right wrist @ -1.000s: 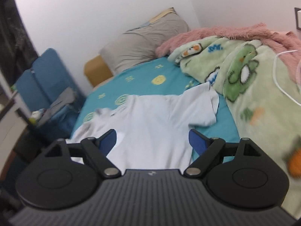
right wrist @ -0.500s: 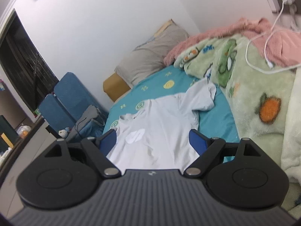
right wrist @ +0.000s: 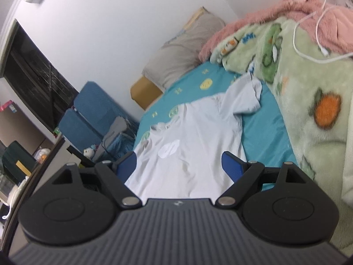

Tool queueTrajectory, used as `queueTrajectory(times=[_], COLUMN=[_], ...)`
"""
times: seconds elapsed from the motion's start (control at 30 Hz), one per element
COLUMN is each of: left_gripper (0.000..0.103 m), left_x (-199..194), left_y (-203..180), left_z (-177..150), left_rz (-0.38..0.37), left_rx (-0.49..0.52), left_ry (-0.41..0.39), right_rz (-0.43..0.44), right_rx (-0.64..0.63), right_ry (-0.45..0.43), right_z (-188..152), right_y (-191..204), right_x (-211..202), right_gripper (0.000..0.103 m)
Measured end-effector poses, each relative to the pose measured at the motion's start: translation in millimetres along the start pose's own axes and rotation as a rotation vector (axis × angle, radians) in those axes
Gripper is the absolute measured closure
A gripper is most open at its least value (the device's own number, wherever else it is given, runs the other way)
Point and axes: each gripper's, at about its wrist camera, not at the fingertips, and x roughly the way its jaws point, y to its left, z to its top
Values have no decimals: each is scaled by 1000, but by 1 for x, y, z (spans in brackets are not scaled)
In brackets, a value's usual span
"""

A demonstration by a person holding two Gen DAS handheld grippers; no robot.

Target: Fold clothes

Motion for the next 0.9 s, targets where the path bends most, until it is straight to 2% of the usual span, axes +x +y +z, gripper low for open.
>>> queueTrajectory(times=[0.1,0.23,0.3,0.37,0.4,0.47,0.6,0.77,0.9], left_gripper=[101,98,84,56,48,17,13,7,5], left_x=[23,50,50,43,35,17,-30,-90,-132], left_y=[-11,-11,-10,-8,-7,-5,7,32,45], left_z=[2,-3,-3,-2,-1,4,10,9,-1], left_rz=[2,21,30,35,54,121,272,353,446], left_rx=[17,16,20,30,31,34,62,18,-16], left_ry=[28,38,27,8,-8,-49,-169,-304,-479], right_rz=[9,8,-3,-15,-19,-26,-33,-38,-49], right_rx=[-8,-25,-41,-51,-53,-54,-64,-82,-108], right_ry=[-53,-41,-29,-25,-25,-29,-55,-67,-60], right_z=[2,2,1,1,1,1,2,0,-2], right_y=[0,1,2,3,3,3,5,9,17], right_x=[-5,0,3,5,6,8,8,9,11], right_gripper=[16,16,16,16,16,16,16,16,16])
